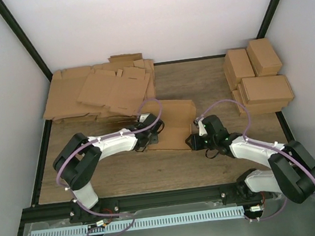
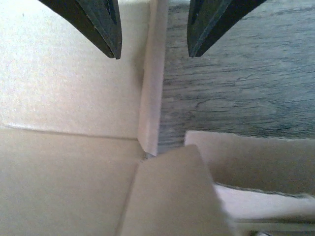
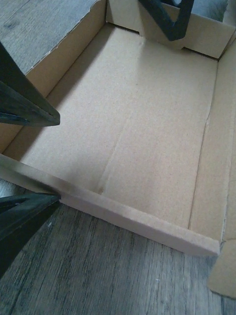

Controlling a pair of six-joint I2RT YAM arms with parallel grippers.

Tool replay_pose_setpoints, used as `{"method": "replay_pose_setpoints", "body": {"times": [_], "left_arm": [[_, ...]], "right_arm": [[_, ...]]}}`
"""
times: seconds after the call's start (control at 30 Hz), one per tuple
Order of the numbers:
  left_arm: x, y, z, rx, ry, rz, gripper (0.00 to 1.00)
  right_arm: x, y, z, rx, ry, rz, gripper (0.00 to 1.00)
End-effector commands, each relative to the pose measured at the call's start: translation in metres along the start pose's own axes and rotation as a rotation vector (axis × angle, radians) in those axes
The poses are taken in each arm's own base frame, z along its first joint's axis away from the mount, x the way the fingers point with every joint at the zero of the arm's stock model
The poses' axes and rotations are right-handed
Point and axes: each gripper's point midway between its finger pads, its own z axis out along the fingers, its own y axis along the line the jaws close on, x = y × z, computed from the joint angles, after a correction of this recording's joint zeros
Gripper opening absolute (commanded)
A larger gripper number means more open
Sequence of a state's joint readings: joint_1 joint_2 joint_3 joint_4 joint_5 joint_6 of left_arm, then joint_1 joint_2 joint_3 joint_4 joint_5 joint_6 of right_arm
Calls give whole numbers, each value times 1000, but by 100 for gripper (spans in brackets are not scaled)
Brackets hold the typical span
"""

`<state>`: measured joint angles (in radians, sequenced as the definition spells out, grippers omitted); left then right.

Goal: Fold the paper box

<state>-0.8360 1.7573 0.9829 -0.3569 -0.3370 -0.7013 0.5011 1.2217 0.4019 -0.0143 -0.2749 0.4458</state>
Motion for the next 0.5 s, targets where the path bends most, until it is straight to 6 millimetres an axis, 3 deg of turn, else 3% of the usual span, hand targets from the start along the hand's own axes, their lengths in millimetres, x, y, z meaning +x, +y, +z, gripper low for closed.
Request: {"method": "replay_pose_setpoints", "body": {"times": [0.0, 0.47], "left_arm": [[-18, -1, -1, -1, -42, 9, 37], [4, 6, 26, -76, 48, 109, 28]], "right_arm": [[0, 1, 3, 4, 5, -22, 39], [-4, -1, 10, 18, 14, -26, 39]]}}
